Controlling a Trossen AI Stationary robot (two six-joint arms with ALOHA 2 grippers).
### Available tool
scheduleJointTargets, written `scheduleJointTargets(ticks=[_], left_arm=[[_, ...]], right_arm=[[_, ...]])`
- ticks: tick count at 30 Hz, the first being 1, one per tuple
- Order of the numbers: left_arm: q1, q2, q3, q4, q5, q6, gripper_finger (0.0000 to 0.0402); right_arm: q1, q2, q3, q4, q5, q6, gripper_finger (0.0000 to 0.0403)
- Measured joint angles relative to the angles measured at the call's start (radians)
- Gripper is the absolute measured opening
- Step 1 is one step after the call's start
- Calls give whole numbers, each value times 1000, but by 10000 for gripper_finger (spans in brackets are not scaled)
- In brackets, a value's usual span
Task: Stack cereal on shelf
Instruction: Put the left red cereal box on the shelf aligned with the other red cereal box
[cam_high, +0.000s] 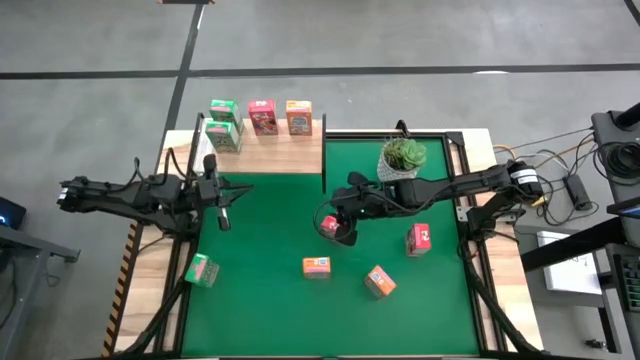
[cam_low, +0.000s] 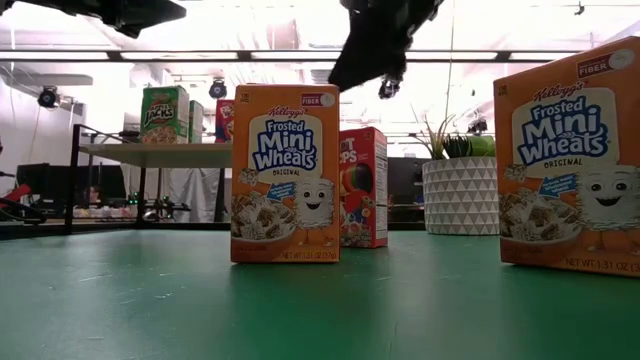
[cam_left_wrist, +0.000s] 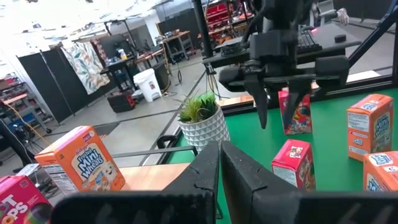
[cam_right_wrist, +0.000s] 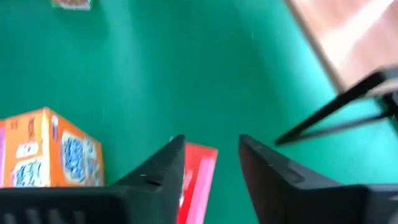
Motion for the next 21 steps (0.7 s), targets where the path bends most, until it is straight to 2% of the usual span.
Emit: scheduleJointTargets(ticks=[6,11,16,21], left_arm=[[0,0,0,0,0,2,0],[0,1,0,2,0,27,0],[0,1,0,7,1,28,0],[0,11,1,8,1,29,0]], right_arm=[[30,27,-4,-98,-1,109,240],[52,84,-4,-96,0,140,294],[45,137,-4,-116,1,190,304],[44,154,-4,-119,0,191,282]])
